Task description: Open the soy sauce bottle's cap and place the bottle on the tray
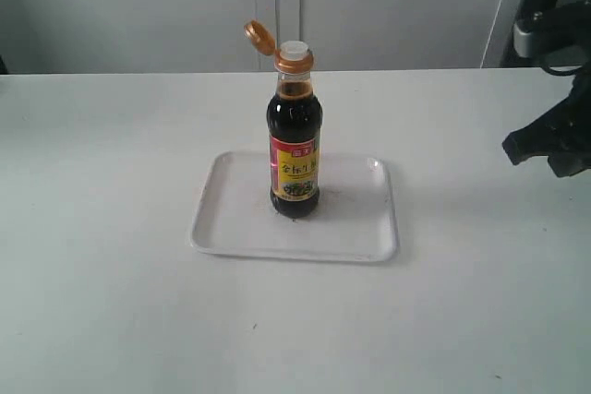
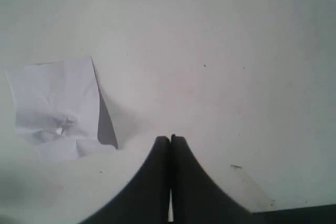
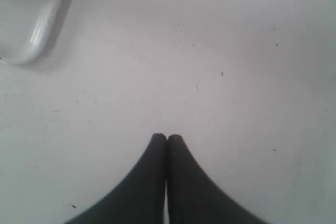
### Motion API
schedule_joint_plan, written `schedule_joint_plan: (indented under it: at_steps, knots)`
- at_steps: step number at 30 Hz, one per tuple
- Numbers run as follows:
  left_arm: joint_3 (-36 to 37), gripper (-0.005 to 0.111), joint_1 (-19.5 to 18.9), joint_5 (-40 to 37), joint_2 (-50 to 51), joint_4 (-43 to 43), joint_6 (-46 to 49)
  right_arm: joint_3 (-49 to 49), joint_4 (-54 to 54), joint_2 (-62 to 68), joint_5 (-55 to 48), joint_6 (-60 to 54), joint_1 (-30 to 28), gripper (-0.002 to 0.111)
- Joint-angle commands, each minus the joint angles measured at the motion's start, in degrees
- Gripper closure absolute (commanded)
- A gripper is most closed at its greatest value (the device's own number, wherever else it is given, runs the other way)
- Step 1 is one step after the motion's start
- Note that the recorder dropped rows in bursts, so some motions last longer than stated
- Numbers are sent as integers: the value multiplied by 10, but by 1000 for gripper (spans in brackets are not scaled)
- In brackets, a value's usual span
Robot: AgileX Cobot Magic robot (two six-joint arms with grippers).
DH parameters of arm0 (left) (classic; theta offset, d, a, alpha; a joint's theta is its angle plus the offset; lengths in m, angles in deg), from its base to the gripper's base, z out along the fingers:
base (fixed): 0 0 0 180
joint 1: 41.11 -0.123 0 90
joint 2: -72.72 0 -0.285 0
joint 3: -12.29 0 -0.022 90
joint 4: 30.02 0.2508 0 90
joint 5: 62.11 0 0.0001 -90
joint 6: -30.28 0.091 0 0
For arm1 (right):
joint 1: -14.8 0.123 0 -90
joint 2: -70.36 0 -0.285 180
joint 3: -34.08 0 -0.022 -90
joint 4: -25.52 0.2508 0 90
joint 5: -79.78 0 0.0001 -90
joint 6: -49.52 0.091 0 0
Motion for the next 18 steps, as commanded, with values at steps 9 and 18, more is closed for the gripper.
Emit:
schedule_joint_plan:
  at_steps: [9,18]
  knots:
    - [145,107,-14,143,-165,-12,-17,-132,11,-165,202,-7,-5,108]
    - [229,107,-13,205,-263,-27,-20,-211,33,-252,284,-7,-5,108]
